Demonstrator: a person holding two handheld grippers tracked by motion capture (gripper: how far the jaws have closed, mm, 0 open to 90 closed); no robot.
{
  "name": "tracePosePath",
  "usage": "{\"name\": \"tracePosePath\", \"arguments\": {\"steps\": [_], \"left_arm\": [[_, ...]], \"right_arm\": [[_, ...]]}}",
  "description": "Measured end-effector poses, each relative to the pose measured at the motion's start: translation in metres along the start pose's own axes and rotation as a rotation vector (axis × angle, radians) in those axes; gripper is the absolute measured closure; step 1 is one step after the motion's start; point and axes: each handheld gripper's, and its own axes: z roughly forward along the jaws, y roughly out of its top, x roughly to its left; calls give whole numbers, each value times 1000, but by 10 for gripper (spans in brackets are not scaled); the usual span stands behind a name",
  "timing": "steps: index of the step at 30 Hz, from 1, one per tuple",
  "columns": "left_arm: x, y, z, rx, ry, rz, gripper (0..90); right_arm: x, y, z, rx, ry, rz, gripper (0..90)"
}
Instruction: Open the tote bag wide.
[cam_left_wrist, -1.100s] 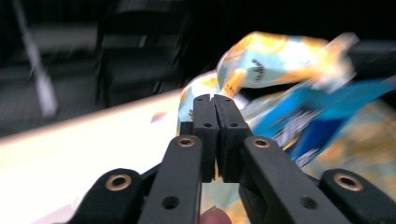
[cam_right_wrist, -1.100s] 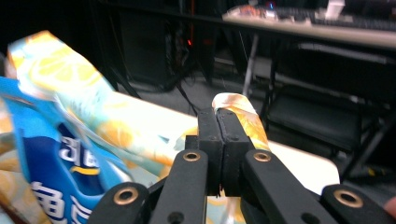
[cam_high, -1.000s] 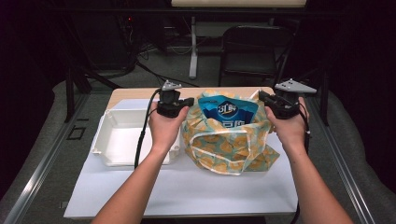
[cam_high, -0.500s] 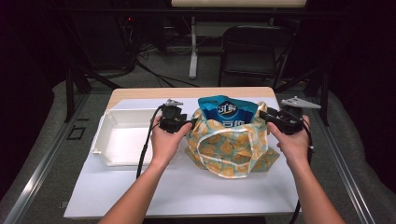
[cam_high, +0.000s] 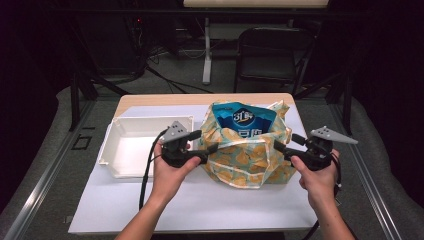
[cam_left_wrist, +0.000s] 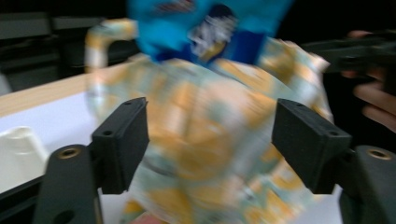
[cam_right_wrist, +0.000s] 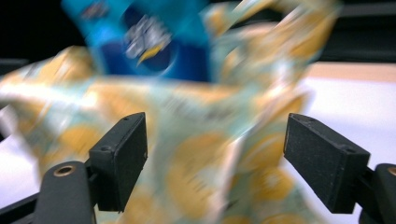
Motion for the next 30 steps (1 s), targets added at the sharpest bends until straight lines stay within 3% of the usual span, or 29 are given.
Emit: {"name": "tracePosePath", "arguments": {"steps": [2, 4, 5, 6, 7, 8, 10, 12, 13, 15, 18, 20, 27, 30], "left_arm": [[-4, -4, 5, 18, 4, 22, 181], [-2, -11, 15, 44, 58, 33, 171], [-2, -11, 15, 44, 58, 33, 215], [-1, -13, 15, 28, 61, 25, 215], [-1, -14, 13, 10, 67, 24, 389], [-1, -15, 10, 5, 72, 45, 478], [-2, -16, 7, 2, 71, 60, 641], [-3, -17, 5, 2, 76, 72, 782], [-7, -21, 4, 2, 102, 99, 838], [-10, -27, 6, 21, 88, 107, 875], [-11, -35, 11, 47, 74, 95, 890], [-10, -49, 16, 79, 65, 52, 891], [-5, -74, 29, 162, 40, -5, 890], [-7, -87, 41, 227, 42, -1, 889]], "right_arm": [[3, -4, 2, 16, 18, -10, 225], [11, -16, 9, 29, -10, -50, 425], [11, -16, 9, 29, -10, -50, 425], [12, -19, 10, 24, -10, -64, 550], [14, -23, 9, 13, -8, -73, 637], [16, -26, 7, 13, -7, -99, 785], [16, -29, 6, 6, -9, -111, 873], [16, -31, 4, 7, -13, -118, 894], [18, -34, 3, 9, -6, -132, 900], [19, -39, 4, 25, -6, -151, 900], [17, -48, 7, 51, -4, -137, 900], [14, -52, 8, 76, -12, -134, 900], [5, -66, 12, 137, -26, -108, 900], [-3, -74, 15, 169, -43, -101, 900]]}}
